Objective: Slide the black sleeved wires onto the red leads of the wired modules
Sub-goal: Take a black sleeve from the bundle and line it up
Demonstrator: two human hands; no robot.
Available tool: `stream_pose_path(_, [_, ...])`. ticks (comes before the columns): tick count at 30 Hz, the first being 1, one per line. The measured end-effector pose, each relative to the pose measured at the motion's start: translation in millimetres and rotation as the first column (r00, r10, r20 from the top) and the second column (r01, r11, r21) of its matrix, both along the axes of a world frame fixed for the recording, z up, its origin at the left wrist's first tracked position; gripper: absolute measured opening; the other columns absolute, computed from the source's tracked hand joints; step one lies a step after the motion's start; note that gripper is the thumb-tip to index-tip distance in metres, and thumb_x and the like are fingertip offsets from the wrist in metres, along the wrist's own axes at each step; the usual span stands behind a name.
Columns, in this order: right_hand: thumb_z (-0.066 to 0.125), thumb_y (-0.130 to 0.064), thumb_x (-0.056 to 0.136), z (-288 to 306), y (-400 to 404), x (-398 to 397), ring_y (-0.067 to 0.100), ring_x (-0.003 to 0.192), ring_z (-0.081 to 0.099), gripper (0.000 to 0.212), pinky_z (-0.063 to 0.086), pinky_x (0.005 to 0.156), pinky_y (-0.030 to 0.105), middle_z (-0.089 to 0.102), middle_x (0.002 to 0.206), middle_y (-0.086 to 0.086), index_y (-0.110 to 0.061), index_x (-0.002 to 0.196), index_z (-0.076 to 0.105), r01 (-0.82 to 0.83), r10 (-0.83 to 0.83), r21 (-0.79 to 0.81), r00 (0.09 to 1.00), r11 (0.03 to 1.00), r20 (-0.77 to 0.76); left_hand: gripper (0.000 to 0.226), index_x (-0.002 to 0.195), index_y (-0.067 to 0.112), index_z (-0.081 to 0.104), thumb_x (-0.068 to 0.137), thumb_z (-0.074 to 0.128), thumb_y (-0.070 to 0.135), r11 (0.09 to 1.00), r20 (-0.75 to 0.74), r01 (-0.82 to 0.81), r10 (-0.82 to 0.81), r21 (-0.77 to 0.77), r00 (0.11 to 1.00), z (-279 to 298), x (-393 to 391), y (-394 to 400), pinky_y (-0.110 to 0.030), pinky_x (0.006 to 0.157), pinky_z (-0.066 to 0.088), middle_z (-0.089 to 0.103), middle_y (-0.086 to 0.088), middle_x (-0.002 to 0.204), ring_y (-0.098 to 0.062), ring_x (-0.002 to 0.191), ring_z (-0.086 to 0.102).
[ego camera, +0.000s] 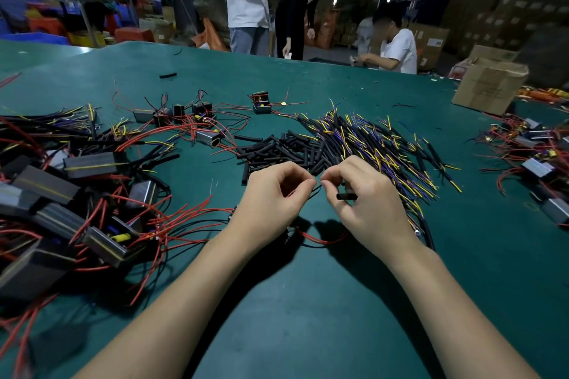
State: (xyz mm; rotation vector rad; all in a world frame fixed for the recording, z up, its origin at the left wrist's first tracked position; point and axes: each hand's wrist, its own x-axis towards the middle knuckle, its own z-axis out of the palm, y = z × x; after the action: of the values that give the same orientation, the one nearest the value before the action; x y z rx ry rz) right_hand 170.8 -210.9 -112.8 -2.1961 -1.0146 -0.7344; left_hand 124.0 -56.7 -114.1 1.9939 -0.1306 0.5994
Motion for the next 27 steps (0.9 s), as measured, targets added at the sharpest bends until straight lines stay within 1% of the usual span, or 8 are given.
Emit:
stream_pose_path(6, [0.066, -0.008, 0.083, 4, 8, -3, -0.002, 0.056, 0.049, 0.019, 0.033, 0.055, 0.009, 0.055, 0.06, -0.016, -0.023, 0.072, 0.061, 0.002, 0.059, 0.184, 0.945, 0.983, -0.323, 0.006, 0.086, 0.007, 0.064, 0.083, 0.069, 0.008, 0.918, 0.253, -0.057, -0.048, 0.393, 0.966, 3, -3, 7, -0.028, 0.062, 0.046, 0.056, -0.002, 0.074, -0.012, 0.065, 0.049])
stream_pose_path(12, [0.067, -0.008, 0.082, 10, 7, -4, 0.002, 0.051, 0.045, 0.017, 0.036, 0.052, 0.017, 0.055, 0.059, -0.014, -0.02, 0.07, 0.063, 0.043, 0.039, 0.212, 0.929, 0.976, -0.368, 0.007, 0.087, 0.003, 0.068, 0.086, 0.066, 0.009, 0.843, 0.317, -0.136, -0.043, 0.521, 0.947, 5, -2, 6, -0.038, 0.06, 0.051, 0.061, -0.01, 0.078, -0.029, 0.069, 0.06])
stream_pose_path(15, [0.066, -0.009, 0.081, 12, 6, -9, 0.007, 0.064, 0.052, 0.009, 0.045, 0.054, 0.034, 0.055, 0.075, -0.01, -0.015, 0.077, 0.06, 0.049, -0.045, 0.039, 0.994, 0.998, -0.097, 0.004, 0.082, 0.005, 0.069, 0.085, 0.066, 0.007, 0.921, 0.275, -0.087, -0.023, 0.38, 0.961, 6, -3, 1, -0.025, 0.063, 0.045, 0.062, -0.003, 0.075, -0.016, 0.066, 0.056])
stream_pose_path(18, [0.063, -0.006, 0.077, 12, 9, -11, 0.019, 0.063, 0.058, 0.008, 0.04, 0.045, 0.029, 0.056, 0.075, 0.001, -0.009, 0.072, 0.057, 0.136, -0.104, -0.087, 0.947, 0.987, 0.303, 0.012, 0.073, 0.013, 0.069, 0.083, 0.067, 0.006, 0.999, 0.018, 0.025, -0.025, -0.035, 1.0, 11, -1, -1, -0.018, 0.058, 0.039, 0.06, 0.006, 0.061, -0.005, 0.056, 0.05])
stream_pose_path(20, [0.061, -0.005, 0.08, 12, 14, -13, 0.023, 0.061, 0.057, 0.01, 0.036, 0.045, 0.029, 0.056, 0.072, 0.005, -0.007, 0.07, 0.058, 0.173, -0.118, -0.099, 0.905, 0.98, 0.41, 0.014, 0.071, 0.016, 0.069, 0.085, 0.067, 0.011, 0.95, -0.188, 0.076, -0.137, -0.303, 0.973, 15, 1, 4, -0.021, 0.054, 0.038, 0.058, 0.005, 0.058, -0.01, 0.055, 0.048])
stream_pose_path(22, [0.063, -0.006, 0.081, 9, 17, -13, 0.022, 0.064, 0.057, 0.008, 0.04, 0.047, 0.031, 0.057, 0.076, 0.004, -0.007, 0.074, 0.059, 0.156, -0.133, -0.064, 0.953, 0.986, 0.273, 0.013, 0.073, 0.014, 0.069, 0.085, 0.066, 0.011, 0.933, -0.244, 0.068, -0.162, -0.353, 0.956, 15, 0, 7, -0.017, 0.051, 0.037, 0.056, 0.004, 0.056, -0.007, 0.052, 0.047])
stream_pose_path(24, [0.065, -0.006, 0.083, 6, 17, -12, 0.014, 0.067, 0.056, 0.007, 0.043, 0.056, 0.028, 0.059, 0.078, -0.001, -0.009, 0.078, 0.062, 0.061, -0.057, 0.063, 0.996, 0.996, -0.062, 0.011, 0.074, 0.011, 0.069, 0.085, 0.067, 0.01, 0.967, -0.194, 0.027, -0.078, -0.253, 0.978, 12, -1, 6, -0.015, 0.052, 0.037, 0.058, 0.003, 0.058, -0.003, 0.051, 0.046])
stream_pose_path(27, [0.067, -0.008, 0.086, 5, 13, -7, -0.001, 0.06, 0.053, 0.014, 0.039, 0.059, 0.011, 0.064, 0.067, -0.008, -0.016, 0.074, 0.068, 0.014, 0.157, 0.349, 0.876, 0.937, -0.456, 0.009, 0.074, 0.012, 0.069, 0.083, 0.069, 0.01, 0.997, -0.054, -0.034, 0.03, -0.071, 0.998, 7, 0, 3, -0.013, 0.058, 0.039, 0.065, 0.003, 0.066, -0.002, 0.058, 0.051])
